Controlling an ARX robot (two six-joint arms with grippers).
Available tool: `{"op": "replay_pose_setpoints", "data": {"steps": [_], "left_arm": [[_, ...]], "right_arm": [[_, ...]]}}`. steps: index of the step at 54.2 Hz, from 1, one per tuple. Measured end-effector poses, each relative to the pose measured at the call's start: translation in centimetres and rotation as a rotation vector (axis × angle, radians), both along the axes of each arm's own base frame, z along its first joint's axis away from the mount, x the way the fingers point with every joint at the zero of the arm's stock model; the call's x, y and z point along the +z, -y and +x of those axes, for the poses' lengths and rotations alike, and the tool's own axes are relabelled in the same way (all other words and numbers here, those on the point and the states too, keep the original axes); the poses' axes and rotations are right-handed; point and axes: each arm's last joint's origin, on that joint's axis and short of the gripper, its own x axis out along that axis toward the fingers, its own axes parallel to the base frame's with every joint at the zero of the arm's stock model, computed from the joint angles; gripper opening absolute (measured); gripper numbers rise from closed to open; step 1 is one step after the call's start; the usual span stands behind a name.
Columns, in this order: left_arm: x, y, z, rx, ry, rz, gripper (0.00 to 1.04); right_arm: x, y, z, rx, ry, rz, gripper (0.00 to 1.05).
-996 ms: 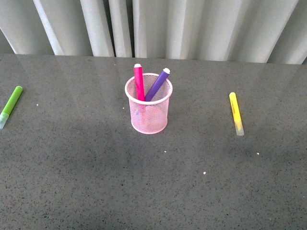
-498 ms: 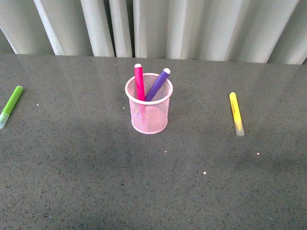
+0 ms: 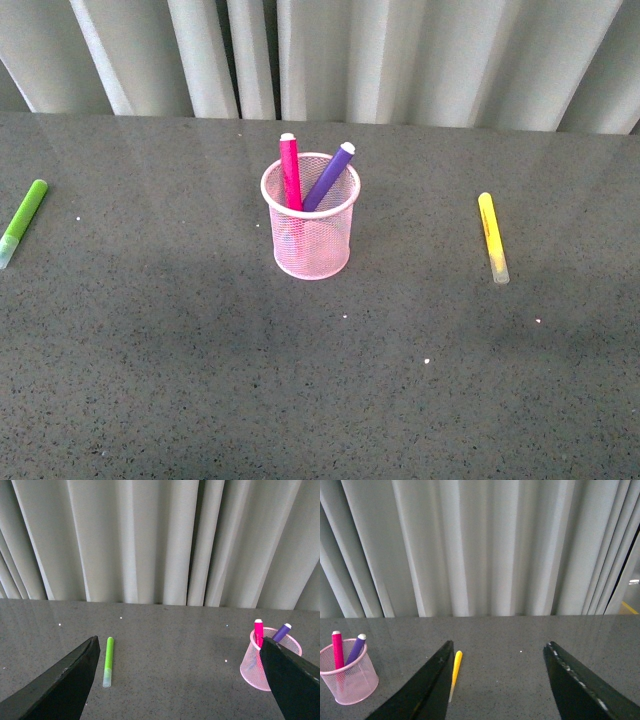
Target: Insert purple and pink pens into pink cup
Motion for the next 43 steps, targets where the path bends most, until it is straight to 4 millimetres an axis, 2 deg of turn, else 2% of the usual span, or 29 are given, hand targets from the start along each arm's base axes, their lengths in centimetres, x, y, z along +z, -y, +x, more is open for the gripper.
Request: {"op": "replay_pose_setpoints", "data": {"steps": [13,43], "left_arm": [[0.0,0.0,0.0,0.0,0.0,0.0,0.98],[0.0,0.0,0.0,0.0,0.0,0.0,0.98]], "right_arm": [[0.0,0.0,0.0,0.0,0.0,0.001,0.99],[0.0,0.0,0.0,0.0,0.0,0.001,0.98]]}}
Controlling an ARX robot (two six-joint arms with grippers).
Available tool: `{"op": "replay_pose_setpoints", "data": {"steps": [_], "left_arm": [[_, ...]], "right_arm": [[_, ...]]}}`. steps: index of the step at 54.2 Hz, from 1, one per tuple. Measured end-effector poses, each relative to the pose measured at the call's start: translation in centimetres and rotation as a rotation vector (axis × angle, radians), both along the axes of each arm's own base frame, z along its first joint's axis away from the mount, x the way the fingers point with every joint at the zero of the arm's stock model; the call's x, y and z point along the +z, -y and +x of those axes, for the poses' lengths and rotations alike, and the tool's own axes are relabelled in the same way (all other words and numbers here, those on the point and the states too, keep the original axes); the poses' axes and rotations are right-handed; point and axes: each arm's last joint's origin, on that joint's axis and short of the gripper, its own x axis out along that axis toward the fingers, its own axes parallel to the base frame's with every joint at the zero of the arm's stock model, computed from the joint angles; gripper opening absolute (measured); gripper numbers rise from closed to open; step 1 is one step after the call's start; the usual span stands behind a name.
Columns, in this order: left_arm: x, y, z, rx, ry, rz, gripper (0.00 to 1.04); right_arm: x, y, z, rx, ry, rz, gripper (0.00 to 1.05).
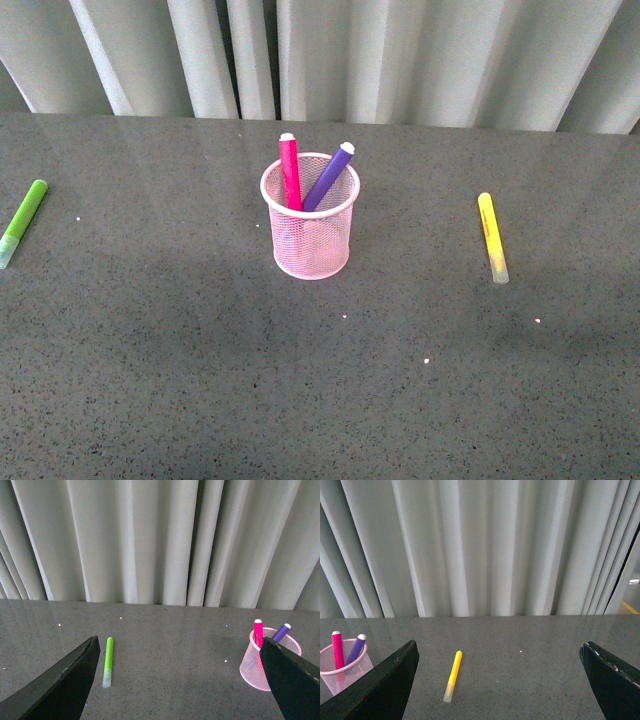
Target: Insert purple and pink pens into pink cup
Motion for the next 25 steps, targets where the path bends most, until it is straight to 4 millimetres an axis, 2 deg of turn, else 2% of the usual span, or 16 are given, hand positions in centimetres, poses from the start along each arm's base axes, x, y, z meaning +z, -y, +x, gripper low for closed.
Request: {"op": "replay_pose_setpoints", "data": {"steps": [25], "left_arm": [[0.0,0.0,0.0,0.0,0.0,0.0,0.98]], "right_arm": [[0.0,0.0,0.0,0.0,0.0,0.0,0.98]]}}
